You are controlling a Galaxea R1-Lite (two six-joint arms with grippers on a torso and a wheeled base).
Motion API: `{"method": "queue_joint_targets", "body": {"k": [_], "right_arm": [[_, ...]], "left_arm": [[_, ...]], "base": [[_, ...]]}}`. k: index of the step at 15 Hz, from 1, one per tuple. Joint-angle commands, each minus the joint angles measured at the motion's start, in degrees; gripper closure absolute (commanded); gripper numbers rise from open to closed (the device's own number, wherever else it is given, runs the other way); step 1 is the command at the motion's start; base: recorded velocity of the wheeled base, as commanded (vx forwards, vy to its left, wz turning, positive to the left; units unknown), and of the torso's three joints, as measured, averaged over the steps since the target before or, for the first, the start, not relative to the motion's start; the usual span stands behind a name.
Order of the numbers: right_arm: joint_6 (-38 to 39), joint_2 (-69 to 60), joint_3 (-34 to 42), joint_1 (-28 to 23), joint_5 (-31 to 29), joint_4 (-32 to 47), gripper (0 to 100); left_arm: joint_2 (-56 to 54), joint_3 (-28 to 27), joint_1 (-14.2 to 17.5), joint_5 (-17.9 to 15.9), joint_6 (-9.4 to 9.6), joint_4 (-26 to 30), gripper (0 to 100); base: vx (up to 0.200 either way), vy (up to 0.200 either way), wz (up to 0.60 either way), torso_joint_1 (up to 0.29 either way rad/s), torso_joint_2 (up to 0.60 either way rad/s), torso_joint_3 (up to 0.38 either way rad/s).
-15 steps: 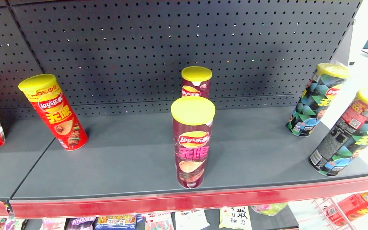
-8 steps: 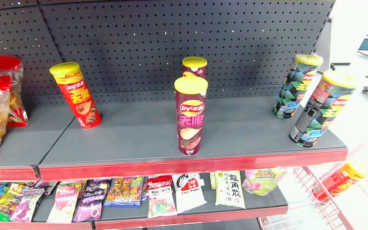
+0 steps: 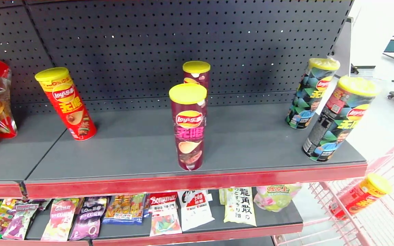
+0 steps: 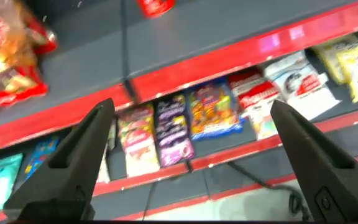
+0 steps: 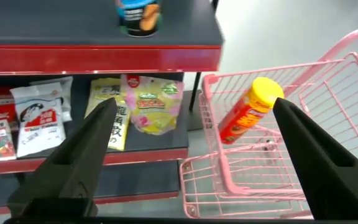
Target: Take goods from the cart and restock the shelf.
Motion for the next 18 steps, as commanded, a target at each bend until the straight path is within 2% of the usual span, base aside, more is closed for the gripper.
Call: {"method": "queue_joint_targets", "body": {"k": [1, 5, 8, 12, 17, 18], "right_arm": [[-0.1, 0.0, 0.5, 0.0, 0.0, 0.0, 0], [-0.1, 0.0, 0.6, 0.0, 0.1, 0.0, 0], [-0.1, -0.1, 1.3, 0.1, 0.1, 0.0, 0], [-0.9, -0.1, 2.0, 0.1, 0.1, -0.1, 0], [-0.8, -0.1, 2.0, 0.0, 0.1, -0.1, 0], [-0.8, -0.1, 2.0, 0.0, 0.1, -0.1, 0]], "left_arm": [[-0.7, 0.1, 0.0, 0.0, 0.48, 0.1, 0], [-1.8, 0.7, 0.0, 0.0, 1.18, 0.1, 0], [-4.8, 1.6, -0.4, -0.6, 1.80, 0.1, 0], [-8.1, 3.1, -0.4, -2.6, 1.97, 0.1, 0], [-8.7, 3.5, -0.4, -3.0, 1.89, 0.1, 0], [-8.8, 3.5, -0.4, -3.0, 1.89, 0.1, 0]], "base": [[0.000, -0.200, 0.00, 0.002, 0.00, -0.002], [0.000, -0.200, 0.00, 0.001, 0.00, 0.001], [0.000, 0.000, 0.00, 0.000, 0.00, 0.000], [0.000, 0.000, -0.60, -0.002, 0.00, 0.002], [0.000, 0.000, -0.60, 0.002, 0.00, 0.004], [0.000, 0.000, 0.00, 0.000, 0.00, 0.000]]}}
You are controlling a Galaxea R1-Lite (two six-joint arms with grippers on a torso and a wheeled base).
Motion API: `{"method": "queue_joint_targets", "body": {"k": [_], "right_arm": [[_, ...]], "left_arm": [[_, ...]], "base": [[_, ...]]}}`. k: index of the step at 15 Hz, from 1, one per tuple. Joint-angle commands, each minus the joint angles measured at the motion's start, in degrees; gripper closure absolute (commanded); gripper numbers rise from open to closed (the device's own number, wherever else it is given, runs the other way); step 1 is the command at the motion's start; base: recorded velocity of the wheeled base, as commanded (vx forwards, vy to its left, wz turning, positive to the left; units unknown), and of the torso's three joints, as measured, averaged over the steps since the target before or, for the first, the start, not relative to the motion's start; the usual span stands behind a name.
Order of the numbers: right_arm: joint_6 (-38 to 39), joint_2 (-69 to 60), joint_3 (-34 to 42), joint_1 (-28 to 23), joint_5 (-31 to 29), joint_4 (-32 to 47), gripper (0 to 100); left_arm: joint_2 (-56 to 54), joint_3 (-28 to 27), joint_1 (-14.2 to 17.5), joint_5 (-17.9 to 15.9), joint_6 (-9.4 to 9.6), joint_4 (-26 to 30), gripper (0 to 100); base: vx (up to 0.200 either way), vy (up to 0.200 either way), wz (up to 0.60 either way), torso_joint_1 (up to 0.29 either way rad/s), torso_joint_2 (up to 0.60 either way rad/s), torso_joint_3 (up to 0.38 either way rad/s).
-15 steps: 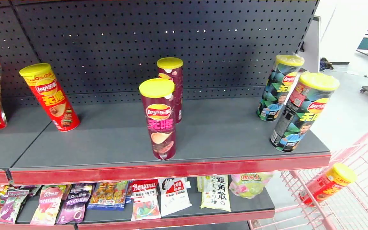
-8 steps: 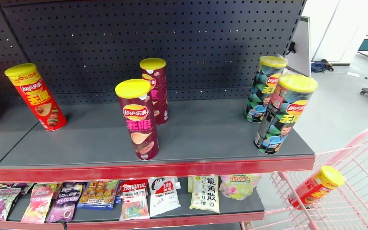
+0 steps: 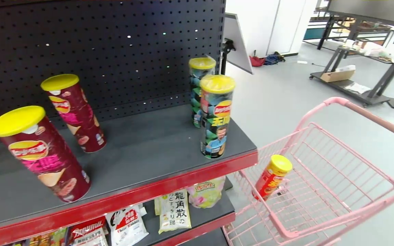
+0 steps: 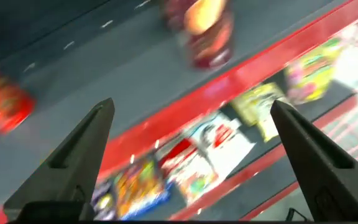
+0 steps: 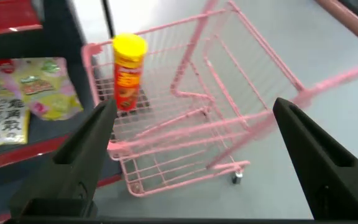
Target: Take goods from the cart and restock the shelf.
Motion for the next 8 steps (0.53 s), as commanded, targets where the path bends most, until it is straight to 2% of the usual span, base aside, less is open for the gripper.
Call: {"method": "queue_joint_targets", "body": {"k": [1, 4, 8], "right_arm": [[0.1, 0.1, 0.6, -0.1, -0.1, -0.1, 0], [-0.4, -2.9, 2.2, -0.3, -0.5, 0.0, 0], [-0.9, -5.0, 3.8, -0.3, -0.5, 0.1, 0]], "left_arm": [[-1.0, 0.5, 0.0, 0.0, -0.03, 0.0, 0], [-3.3, 1.6, 0.1, 0.0, -0.03, 0.1, 0], [-4.0, 2.3, 0.1, 0.0, -0.03, 0.1, 0]], "base": [[0.000, 0.000, 0.00, 0.000, 0.00, 0.000], [0.000, 0.000, 0.00, 0.000, 0.00, 0.000], [0.000, 0.000, 0.00, -0.122, 0.31, 0.188]]}}
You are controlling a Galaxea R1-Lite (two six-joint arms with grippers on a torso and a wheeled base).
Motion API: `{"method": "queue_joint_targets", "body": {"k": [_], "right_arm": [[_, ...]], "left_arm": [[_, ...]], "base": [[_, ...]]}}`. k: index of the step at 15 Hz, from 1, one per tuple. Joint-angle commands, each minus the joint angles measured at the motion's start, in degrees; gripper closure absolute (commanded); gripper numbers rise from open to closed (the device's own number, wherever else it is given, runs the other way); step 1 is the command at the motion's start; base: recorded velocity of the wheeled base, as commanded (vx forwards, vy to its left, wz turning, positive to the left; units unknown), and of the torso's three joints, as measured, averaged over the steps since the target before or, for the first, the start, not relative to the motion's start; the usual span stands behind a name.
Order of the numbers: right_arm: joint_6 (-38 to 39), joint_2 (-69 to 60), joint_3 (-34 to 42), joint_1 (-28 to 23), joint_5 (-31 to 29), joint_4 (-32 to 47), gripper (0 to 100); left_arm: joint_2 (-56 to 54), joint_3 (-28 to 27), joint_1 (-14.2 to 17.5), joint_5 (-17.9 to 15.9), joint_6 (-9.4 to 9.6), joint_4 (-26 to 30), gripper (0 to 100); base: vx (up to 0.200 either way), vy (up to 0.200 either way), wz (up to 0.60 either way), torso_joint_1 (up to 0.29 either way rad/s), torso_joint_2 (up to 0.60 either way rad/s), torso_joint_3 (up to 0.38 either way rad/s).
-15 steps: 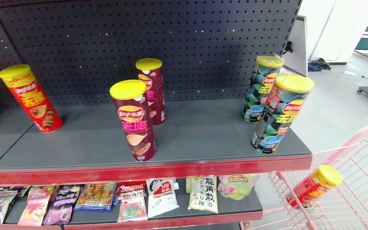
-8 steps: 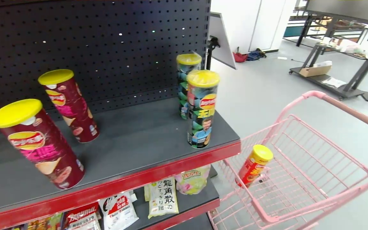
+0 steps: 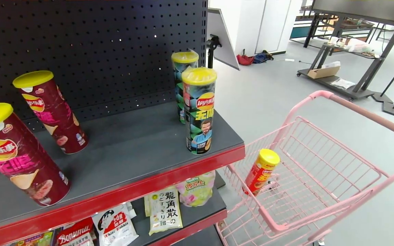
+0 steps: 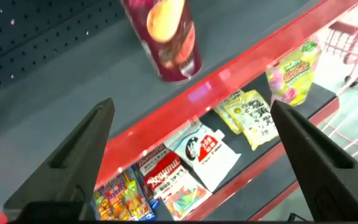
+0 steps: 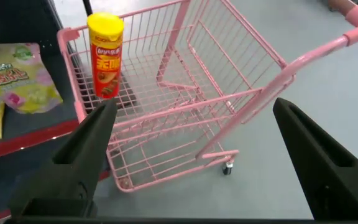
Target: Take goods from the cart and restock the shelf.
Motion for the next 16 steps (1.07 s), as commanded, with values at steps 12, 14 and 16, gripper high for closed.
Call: {"method": "queue_joint_targets", "body": {"k": [12, 14, 16], "right_arm": [[0.5, -0.2, 3.1, 0.4, 0.6, -1.0, 0], [6.4, 10.7, -2.7, 2.8, 3.0, -5.3, 0], [11.8, 30.2, -7.4, 8.1, 5.0, -20.7, 0]], "left_arm": [[-2.9, 1.7, 0.0, 0.6, 0.08, -0.3, 0], [-2.9, 2.2, 0.0, 0.3, -0.53, -0.2, 0], [-2.3, 3.2, 0.0, 0.5, -0.71, -0.2, 0]], "base": [[0.000, 0.000, 0.00, -0.145, 0.41, 0.260], [0.000, 0.000, 0.00, -0.017, 0.07, 0.049], [0.000, 0.000, 0.00, 0.000, 0.00, 0.000]]}}
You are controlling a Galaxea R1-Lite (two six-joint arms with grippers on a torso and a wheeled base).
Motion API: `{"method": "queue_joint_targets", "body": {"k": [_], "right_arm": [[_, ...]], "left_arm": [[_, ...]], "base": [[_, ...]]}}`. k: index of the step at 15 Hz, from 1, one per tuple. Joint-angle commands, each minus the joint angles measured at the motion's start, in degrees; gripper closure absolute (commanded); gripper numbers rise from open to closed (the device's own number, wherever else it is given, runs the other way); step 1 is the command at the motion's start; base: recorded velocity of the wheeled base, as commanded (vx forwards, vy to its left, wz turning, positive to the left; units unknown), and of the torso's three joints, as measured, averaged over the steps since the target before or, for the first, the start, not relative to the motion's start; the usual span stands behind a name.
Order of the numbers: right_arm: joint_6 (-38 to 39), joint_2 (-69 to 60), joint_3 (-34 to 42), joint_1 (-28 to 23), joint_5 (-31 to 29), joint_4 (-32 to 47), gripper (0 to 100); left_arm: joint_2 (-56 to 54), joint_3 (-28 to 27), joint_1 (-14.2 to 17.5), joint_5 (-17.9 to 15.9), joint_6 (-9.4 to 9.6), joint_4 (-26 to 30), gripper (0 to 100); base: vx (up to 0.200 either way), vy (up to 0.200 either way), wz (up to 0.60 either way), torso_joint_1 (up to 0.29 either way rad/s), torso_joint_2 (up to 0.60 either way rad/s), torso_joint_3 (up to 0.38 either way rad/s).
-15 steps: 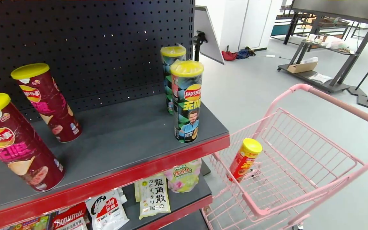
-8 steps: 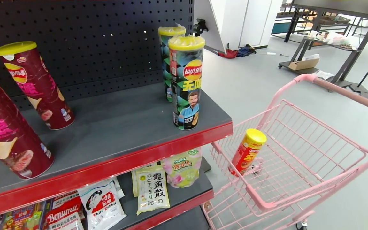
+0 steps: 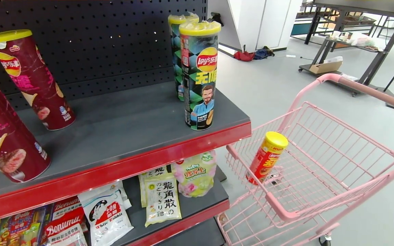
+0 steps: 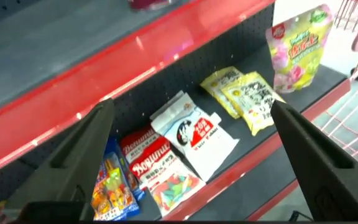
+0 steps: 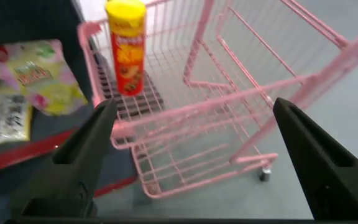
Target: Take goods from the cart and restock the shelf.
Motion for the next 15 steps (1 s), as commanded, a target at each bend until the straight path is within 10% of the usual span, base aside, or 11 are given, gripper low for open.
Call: {"method": "queue_joint_targets", "body": {"k": [1, 5, 15], "right_arm": [[5.5, 29.4, -6.1, 7.0, 2.3, -19.5, 0], [5.9, 51.8, -6.6, 7.5, 4.7, -33.5, 0], [5.9, 78.0, -15.4, 6.1, 12.0, -49.3, 0]], "left_arm": [[1.2, 0.4, 0.0, -0.4, -0.39, 0.0, 0], [7.4, -3.2, 0.1, -0.3, -9.70, 0.2, 0], [9.2, -3.8, 0.2, 0.1, -9.44, 0.3, 0]], "base": [[0.000, 0.000, 0.00, 0.000, 0.00, 0.000], [0.000, 0.000, 0.00, 0.000, 0.00, 0.000], [0.000, 0.000, 0.00, 0.000, 0.00, 0.000]]}}
